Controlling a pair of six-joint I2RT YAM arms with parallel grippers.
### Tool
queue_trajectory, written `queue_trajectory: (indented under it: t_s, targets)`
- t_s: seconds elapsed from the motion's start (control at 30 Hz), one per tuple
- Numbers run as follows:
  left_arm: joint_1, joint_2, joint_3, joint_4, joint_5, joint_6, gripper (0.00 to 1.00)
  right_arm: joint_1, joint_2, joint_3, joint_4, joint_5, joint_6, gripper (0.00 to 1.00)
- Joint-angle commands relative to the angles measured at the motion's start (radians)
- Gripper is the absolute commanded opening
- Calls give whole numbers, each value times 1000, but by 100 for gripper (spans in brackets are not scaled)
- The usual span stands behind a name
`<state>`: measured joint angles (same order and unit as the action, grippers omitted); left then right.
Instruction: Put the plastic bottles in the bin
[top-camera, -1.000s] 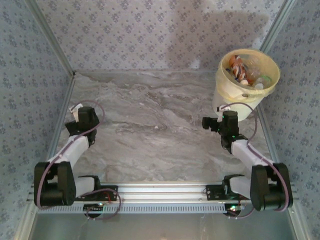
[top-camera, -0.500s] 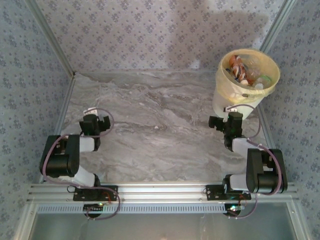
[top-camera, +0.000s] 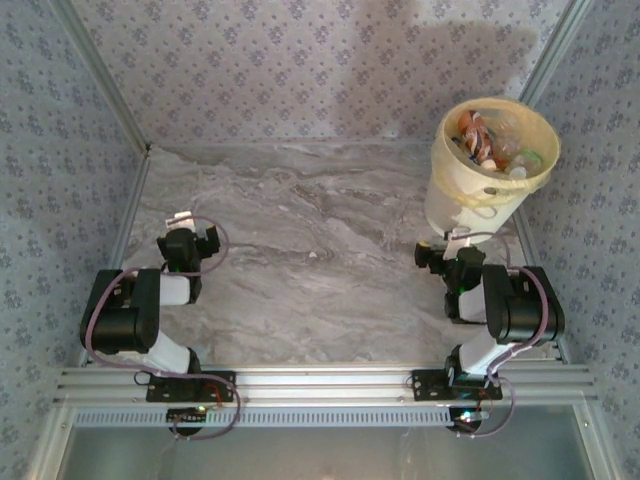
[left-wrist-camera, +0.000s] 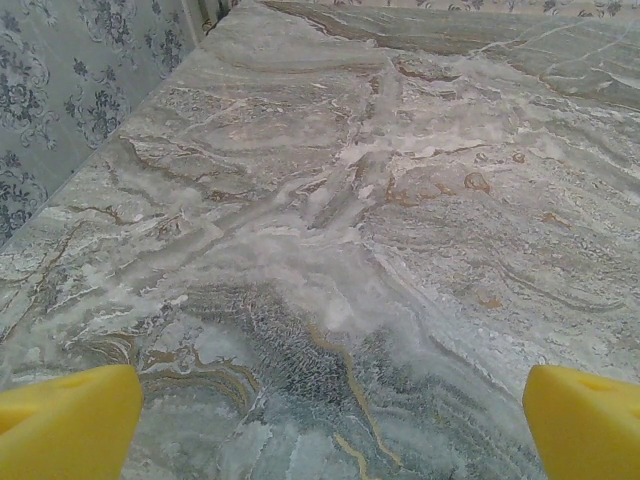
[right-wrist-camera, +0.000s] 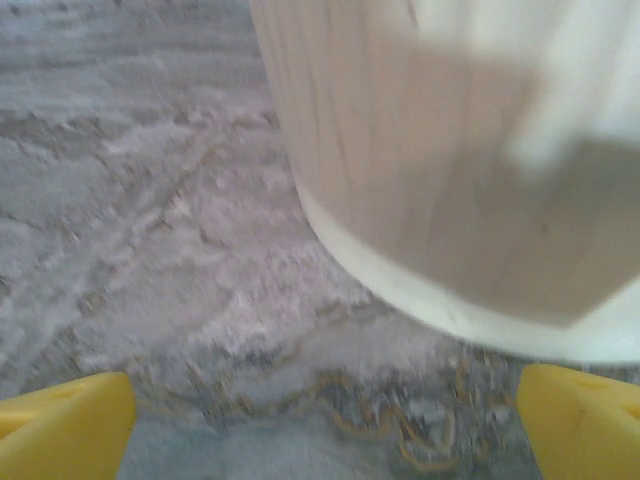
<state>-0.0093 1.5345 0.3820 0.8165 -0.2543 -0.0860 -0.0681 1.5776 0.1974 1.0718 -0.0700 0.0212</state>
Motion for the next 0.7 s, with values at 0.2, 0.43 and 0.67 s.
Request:
queue_trajectory:
  t_s: [0.2,0.43,0.67]
  targets:
    - [-5,-4,6,40,-8,14,98,21,-32,175,-199,40,-5,100]
    - [-4,-3,9,36,-6,14,98,21,-33,176,-199,39,-6,100]
    - [-3,-5,6,39,-4,14,98,22,-33,176,-199,38,-3,100]
